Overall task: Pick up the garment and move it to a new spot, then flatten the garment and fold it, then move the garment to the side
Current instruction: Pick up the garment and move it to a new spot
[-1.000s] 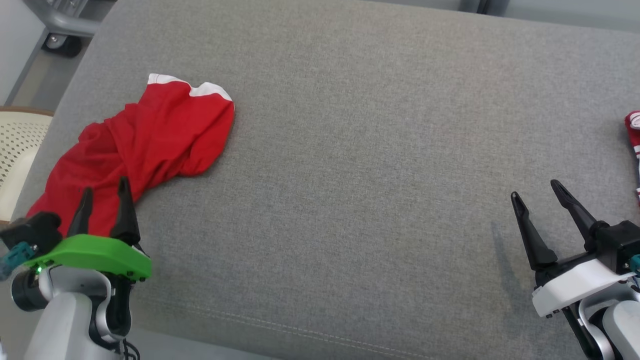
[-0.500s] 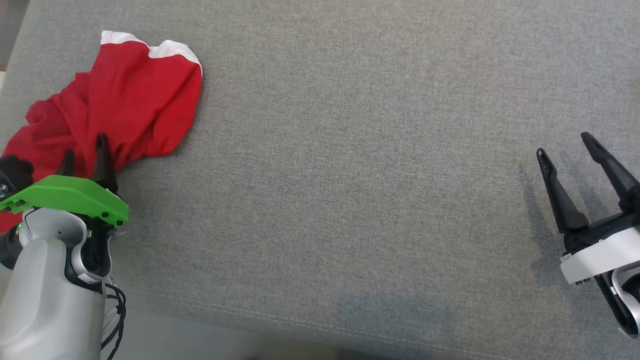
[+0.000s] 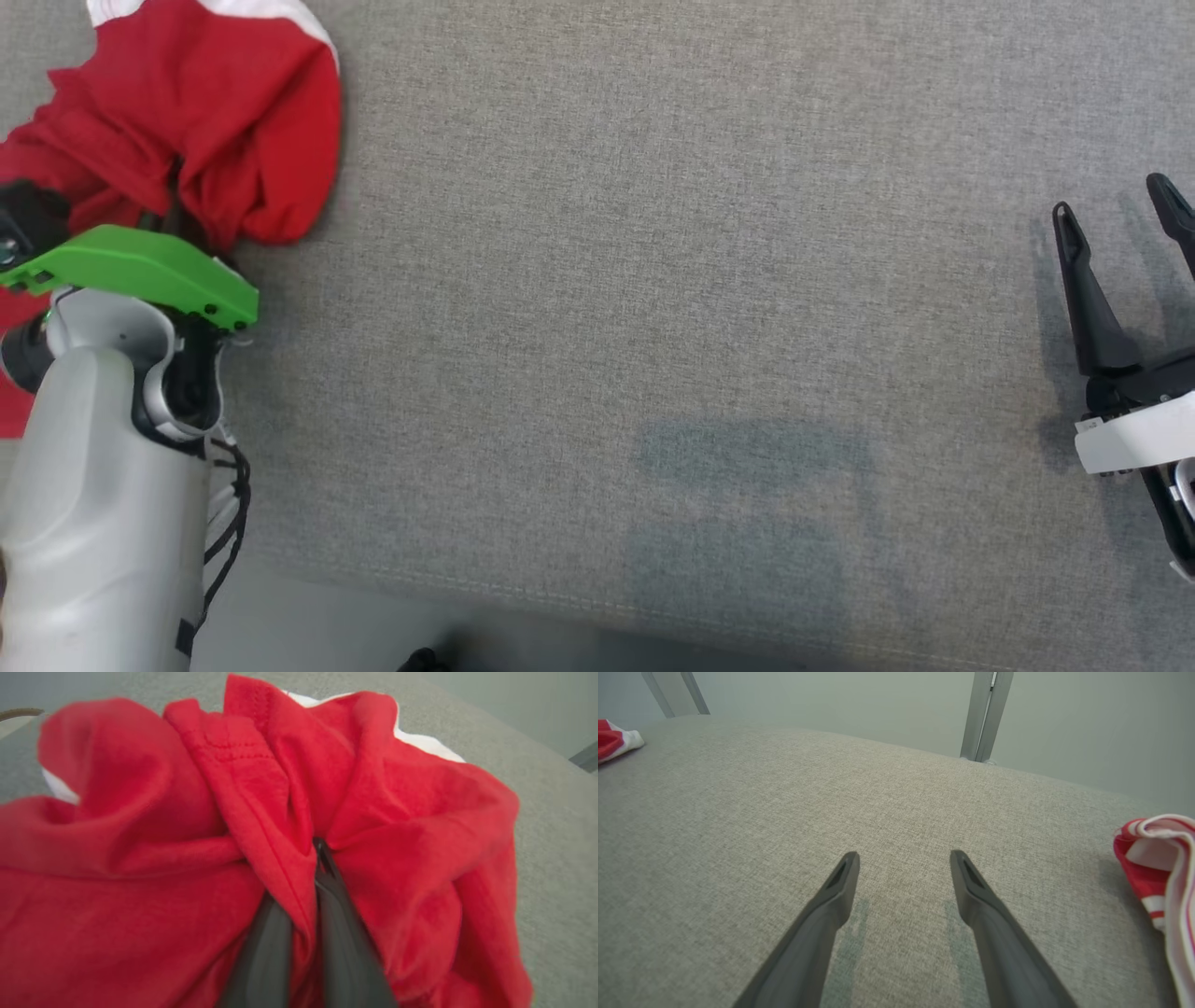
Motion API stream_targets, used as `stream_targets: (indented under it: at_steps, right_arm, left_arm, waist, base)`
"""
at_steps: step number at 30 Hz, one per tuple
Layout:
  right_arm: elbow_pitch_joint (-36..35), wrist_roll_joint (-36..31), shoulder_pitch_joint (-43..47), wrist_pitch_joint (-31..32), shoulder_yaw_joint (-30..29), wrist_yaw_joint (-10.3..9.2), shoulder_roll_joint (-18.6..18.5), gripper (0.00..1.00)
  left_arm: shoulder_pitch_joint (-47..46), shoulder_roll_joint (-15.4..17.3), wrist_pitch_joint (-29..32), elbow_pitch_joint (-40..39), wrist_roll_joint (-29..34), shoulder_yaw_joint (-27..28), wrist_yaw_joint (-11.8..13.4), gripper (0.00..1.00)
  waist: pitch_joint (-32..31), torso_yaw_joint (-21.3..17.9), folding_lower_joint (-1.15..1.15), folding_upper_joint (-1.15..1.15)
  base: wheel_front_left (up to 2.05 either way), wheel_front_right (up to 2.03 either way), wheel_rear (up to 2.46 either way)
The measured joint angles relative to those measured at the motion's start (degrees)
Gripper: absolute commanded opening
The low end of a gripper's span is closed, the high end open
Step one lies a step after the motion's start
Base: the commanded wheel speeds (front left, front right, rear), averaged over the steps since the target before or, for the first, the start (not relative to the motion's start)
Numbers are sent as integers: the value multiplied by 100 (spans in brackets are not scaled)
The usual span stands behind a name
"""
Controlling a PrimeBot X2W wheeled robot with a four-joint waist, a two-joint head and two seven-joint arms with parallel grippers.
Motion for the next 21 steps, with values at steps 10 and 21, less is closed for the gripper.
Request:
stream_targets:
  at_steps: [10, 21]
  right_arm:
    - [463, 65, -3, -178, 162, 0, 454, 100]
    - [862, 166, -4, -279, 588, 18, 1098, 100]
  left_arm:
    - [-445, -358, -444, -961, 523, -945, -713, 0]
    - [224, -627, -52, -1150, 1033, -2785, -977, 0]
  waist:
    - [-408, 30, 0, 0]
    - [-1072, -302, -1, 0]
  base:
    - [0, 0, 0]
    - [0, 0, 0]
